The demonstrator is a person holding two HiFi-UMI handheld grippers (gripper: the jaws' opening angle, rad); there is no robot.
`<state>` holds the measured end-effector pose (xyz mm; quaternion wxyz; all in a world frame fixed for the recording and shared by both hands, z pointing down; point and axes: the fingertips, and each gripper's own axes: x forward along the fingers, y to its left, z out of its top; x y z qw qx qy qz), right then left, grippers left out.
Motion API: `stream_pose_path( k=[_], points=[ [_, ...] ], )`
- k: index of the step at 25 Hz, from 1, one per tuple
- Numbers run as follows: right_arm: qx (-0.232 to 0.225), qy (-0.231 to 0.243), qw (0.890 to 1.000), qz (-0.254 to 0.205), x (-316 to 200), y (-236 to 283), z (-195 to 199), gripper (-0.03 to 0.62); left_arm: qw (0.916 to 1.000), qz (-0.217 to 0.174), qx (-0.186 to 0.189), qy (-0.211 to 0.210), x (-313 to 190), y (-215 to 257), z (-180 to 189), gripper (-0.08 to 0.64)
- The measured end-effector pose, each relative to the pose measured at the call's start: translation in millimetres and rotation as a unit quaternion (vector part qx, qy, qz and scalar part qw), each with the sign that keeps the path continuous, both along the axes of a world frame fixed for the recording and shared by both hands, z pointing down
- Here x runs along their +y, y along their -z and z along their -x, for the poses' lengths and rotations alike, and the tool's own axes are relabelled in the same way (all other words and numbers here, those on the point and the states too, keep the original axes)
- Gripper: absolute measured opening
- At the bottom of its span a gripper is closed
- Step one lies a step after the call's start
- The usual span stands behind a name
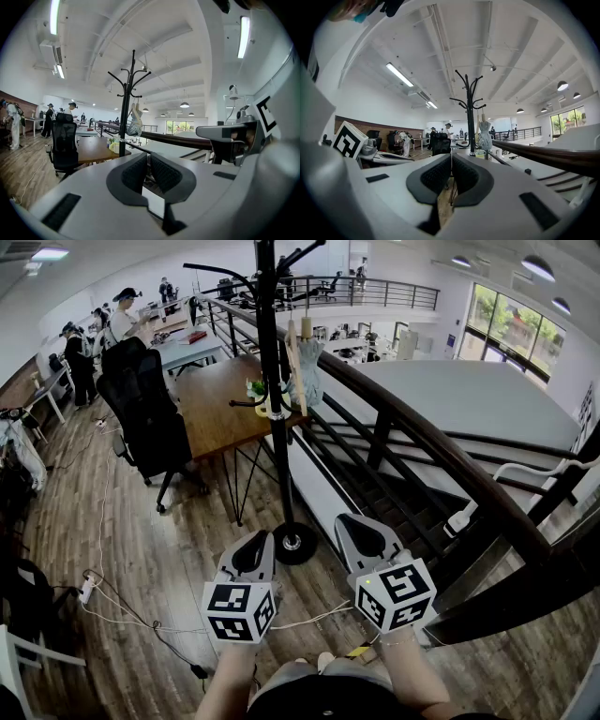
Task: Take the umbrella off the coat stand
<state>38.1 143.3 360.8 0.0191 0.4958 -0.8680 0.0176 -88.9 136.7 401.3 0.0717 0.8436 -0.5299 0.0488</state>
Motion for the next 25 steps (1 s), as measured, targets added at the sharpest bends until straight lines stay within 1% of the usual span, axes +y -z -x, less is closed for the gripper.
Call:
stream_pose_path(
  k=[4,7,11,15,18,25],
  points=[
    [-0.003,-0.003,1.000,0.006,-1,-5,-6,0.031,1.0000,-0.004,-0.002,-0.001,-2,0,-3,0.018],
    [-0.003,-0.009,1.000,0.010,-3,-8,-11,0.031,1.0000,-0.005,0.004,-0.004,-4,0,-8,0.018],
    [-0.015,-0.012,1.000,0.003,-9,-7,-17,0.031,0.9999,-0.003,0.006,-0.013,-8,-1,-19,0.018],
    [-0.032,0.011,0.999,-0.014,-13,0,-19,0.031,0.9997,-0.012,0.009,-0.021,-15,5,-32,0.018],
    [-0.030,0.019,0.999,-0.026,-19,4,-24,0.032,0.9994,-0.020,0.010,-0.024,-20,8,-41,0.018],
    [-0.026,0.038,0.999,-0.026,-34,2,-37,0.032,0.9995,-0.022,0.016,-0.017,-37,11,-63,0.018]
  ],
)
